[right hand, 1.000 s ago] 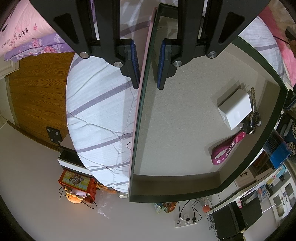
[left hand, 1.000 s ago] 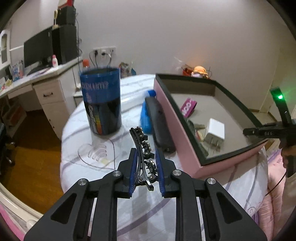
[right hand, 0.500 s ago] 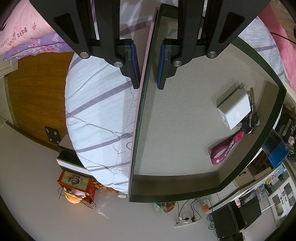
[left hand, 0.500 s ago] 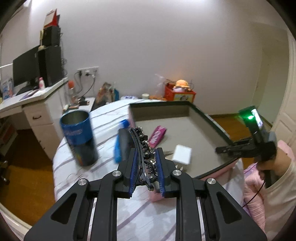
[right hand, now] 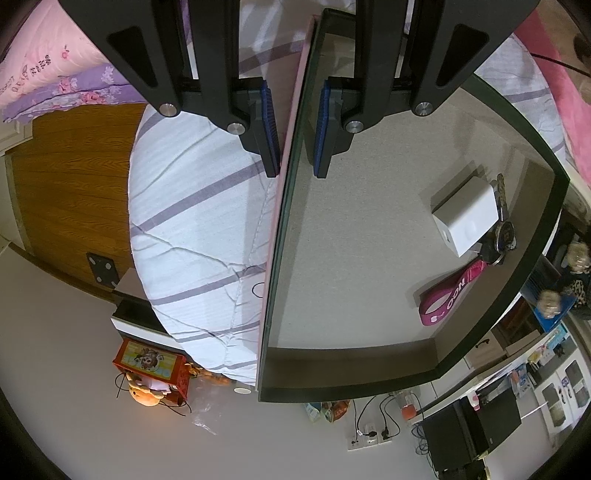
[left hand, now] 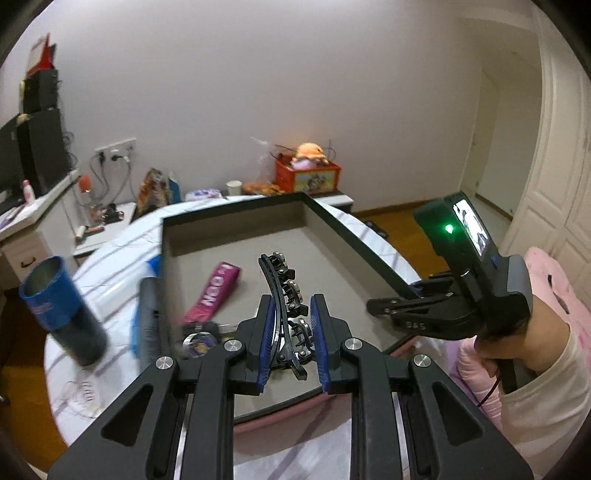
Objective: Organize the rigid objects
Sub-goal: 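Carry the black bracelet into the box and open the left tool, then grasp the blue Coolmate tumbler by its rim with the left tool, then carry the blue tumbler into the box and open the left tool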
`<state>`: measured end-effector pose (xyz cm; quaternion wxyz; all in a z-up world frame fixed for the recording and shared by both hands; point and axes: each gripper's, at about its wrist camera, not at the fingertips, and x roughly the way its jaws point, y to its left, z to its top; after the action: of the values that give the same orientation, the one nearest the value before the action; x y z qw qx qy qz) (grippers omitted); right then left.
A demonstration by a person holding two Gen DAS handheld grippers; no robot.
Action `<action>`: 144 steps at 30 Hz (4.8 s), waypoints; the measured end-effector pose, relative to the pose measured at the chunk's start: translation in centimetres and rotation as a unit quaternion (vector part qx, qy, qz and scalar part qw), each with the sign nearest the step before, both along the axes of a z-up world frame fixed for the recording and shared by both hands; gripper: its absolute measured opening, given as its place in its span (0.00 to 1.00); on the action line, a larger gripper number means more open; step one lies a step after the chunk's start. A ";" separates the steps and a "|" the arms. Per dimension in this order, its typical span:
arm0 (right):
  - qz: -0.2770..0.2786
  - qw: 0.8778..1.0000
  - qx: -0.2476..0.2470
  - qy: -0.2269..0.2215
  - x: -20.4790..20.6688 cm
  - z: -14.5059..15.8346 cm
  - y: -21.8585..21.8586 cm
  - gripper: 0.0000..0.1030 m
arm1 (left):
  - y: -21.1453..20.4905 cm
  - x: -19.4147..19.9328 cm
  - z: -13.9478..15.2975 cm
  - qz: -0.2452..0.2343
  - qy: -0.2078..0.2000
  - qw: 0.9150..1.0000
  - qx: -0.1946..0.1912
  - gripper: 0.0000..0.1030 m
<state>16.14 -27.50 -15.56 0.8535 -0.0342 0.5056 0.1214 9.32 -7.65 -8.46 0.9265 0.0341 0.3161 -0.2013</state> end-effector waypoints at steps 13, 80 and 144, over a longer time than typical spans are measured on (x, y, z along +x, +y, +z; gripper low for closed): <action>0.000 1.000 0.006 -0.001 0.0 -0.1 -0.4 0.20 | -4.0 2.1 -2.4 -0.030 0.041 0.999 0.015 0.19; -0.004 1.000 -0.020 0.002 -0.4 0.1 -0.1 0.20 | 18.6 1.7 -4.7 0.177 0.022 0.984 -0.006 1.00; -0.017 1.000 -0.010 -0.004 -0.4 0.1 -0.3 0.20 | 8.4 1.9 3.2 0.088 -0.045 0.995 -0.022 0.68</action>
<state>15.70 -27.81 -15.42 0.8573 -0.0349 0.5035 0.1015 11.22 0.76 -5.30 0.9545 -0.0047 0.2711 -0.1245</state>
